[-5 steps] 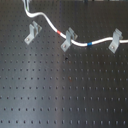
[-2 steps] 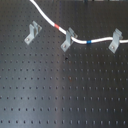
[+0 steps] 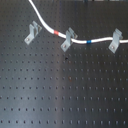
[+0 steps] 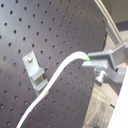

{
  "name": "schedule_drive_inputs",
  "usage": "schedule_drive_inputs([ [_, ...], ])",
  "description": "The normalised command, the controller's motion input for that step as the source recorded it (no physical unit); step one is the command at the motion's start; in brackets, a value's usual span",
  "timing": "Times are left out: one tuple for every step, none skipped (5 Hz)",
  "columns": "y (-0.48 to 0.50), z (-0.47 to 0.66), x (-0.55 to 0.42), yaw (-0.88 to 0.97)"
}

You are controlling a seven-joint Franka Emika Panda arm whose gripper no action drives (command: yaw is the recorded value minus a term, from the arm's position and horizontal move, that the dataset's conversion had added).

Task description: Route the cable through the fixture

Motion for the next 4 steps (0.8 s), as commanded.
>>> schedule_drive_inputs([
  [-0.434,0.06,-0.593,-0.05],
  [-0.28,0.07,-0.608,0.0],
  [-0.196,0.34,-0.157,-0.04],
  [-0.252,0.53,0.048,-0.14],
])
